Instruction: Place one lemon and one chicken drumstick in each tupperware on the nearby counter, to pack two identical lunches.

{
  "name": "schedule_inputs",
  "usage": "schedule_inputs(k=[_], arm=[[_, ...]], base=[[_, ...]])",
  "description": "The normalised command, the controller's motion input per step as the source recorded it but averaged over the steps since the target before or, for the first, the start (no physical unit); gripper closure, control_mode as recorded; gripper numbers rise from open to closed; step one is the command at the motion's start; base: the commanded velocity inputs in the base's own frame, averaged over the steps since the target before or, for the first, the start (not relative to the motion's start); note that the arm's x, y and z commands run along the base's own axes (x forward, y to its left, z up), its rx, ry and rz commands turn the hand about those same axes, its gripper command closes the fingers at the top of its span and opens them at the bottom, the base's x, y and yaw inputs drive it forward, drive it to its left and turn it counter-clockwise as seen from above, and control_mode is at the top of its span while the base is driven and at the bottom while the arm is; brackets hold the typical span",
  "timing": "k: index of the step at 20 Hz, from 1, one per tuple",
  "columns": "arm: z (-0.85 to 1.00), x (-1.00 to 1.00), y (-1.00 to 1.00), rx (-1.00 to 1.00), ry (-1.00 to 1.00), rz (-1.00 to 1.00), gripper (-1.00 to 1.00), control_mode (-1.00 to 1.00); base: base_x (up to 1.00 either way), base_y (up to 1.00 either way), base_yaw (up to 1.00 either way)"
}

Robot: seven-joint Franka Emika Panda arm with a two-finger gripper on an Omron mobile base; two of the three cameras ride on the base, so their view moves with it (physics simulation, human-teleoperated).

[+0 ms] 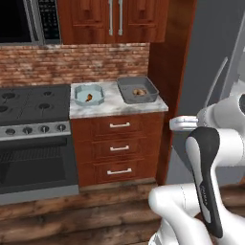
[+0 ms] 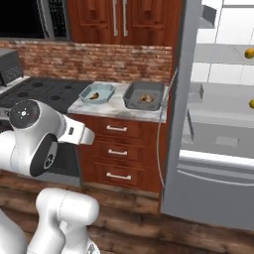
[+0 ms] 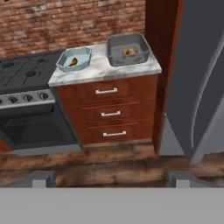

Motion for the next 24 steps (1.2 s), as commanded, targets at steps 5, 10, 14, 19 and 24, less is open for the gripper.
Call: schedule_inputs(k=[5, 10, 14, 19, 24], arm=[[0.00, 0.00, 0.00, 0.00, 0.00, 0.00, -1.00, 1.00], [0.00, 0.00, 0.00, 0.00, 0.00, 0.00, -1.00, 1.00], [0.00, 0.00, 0.00, 0.00, 0.00, 0.00, -1.00, 1.00], [0.00, 0.00, 0.00, 0.00, 0.00, 0.00, -1.00, 1.00], [0.00, 0.00, 0.00, 0.00, 0.00, 0.00, -1.00, 1.00]], base=[[0.00, -1.00, 0.00], [0.00, -1.00, -0.01], [0.00, -1.00, -0.01], [0.03, -0.93, -0.02], [0.28, -0.30, -0.03]])
